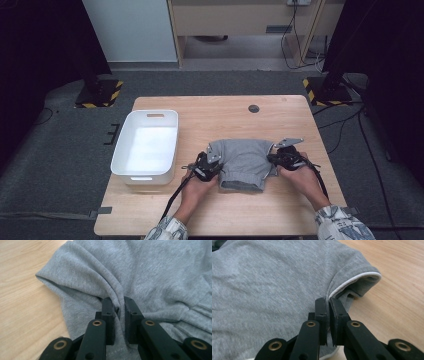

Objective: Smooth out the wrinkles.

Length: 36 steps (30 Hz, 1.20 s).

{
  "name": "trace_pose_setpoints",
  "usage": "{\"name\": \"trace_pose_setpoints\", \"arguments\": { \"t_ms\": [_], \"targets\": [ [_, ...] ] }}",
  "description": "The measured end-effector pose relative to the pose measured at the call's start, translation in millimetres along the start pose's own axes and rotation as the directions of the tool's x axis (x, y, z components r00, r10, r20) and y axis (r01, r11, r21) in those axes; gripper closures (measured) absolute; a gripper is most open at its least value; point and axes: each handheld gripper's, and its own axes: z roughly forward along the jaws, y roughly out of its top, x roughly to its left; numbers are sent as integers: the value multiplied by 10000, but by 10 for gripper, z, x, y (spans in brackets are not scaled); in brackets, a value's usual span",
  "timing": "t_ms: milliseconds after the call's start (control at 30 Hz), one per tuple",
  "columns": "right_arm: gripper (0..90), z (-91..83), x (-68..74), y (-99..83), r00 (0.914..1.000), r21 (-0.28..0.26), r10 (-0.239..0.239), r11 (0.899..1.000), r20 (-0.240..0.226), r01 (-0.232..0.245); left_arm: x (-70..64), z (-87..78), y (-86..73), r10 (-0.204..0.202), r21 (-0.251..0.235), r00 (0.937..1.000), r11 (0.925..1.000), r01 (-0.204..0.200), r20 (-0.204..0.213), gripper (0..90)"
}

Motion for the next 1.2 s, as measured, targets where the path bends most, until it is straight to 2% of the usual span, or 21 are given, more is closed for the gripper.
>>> {"name": "trace_pose_setpoints", "arguments": {
  "t_ms": [100,233,467,533,600,633,700,800,900,967,1100,1167,1200],
  "targets": [
    [856,-34,27,-40,9999,-2,-47,10000,-116,47,-46,-43,-39,82,-14,10000,10000,-82,29,805],
    [856,-66,76,-66,9998,-36,-207,9998,-51,207,-85,-91,-83,68,-33,10000,10000,-68,39,804],
    [849,-115,138,-121,9996,-50,-191,9998,-213,190,-141,-154,-142,37,-64,10000,10000,-38,-23,792],
    [797,-121,140,-129,9996,-139,-115,9998,-276,111,-132,-161,-143,-72,-93,9999,9999,71,-120,739],
    [673,-135,136,-119,9997,-325,-157,9994,-169,152,-118,-183,-134,-108,-274,9996,9996,101,-251,635],
    [578,-149,122,-103,9999,-456,-24,9990,-106,19,-116,-200,-131,-13,-308,9992,9995,1,-392,581],
    [519,-172,93,-72,9997,-527,238,9983,-64,-241,-104,-236,-134,-37,-425,9986,9991,15,-522,511],
    [450,-178,48,-19,9992,-649,400,9971,70,-395,-77,-281,-138,-154,-557,9977,9984,117,-665,504],
    [457,-170,13,54,9979,-857,597,9947,248,-574,-47,-276,-124,-287,-568,9973,9981,249,-677,543],
    [469,-149,-9,98,9966,-991,773,9923,275,-743,-37,-244,-121,-304,-377,9979,9989,282,-574,560],
    [453,-30,-75,180,9910,-662,1247,9904,496,-1213,-34,-187,-122,-313,-149,9986,9994,307,-430,608],
    [450,40,-97,200,9889,-466,1415,9891,446,-1394,-30,-171,-131,-344,-26,9990,9994,344,-289,625],
    [504,70,-104,207,9888,-396,1411,9895,489,-1392,-29,-171,-134,-363,-25,9990,9993,362,-252,650]
  ]
}}
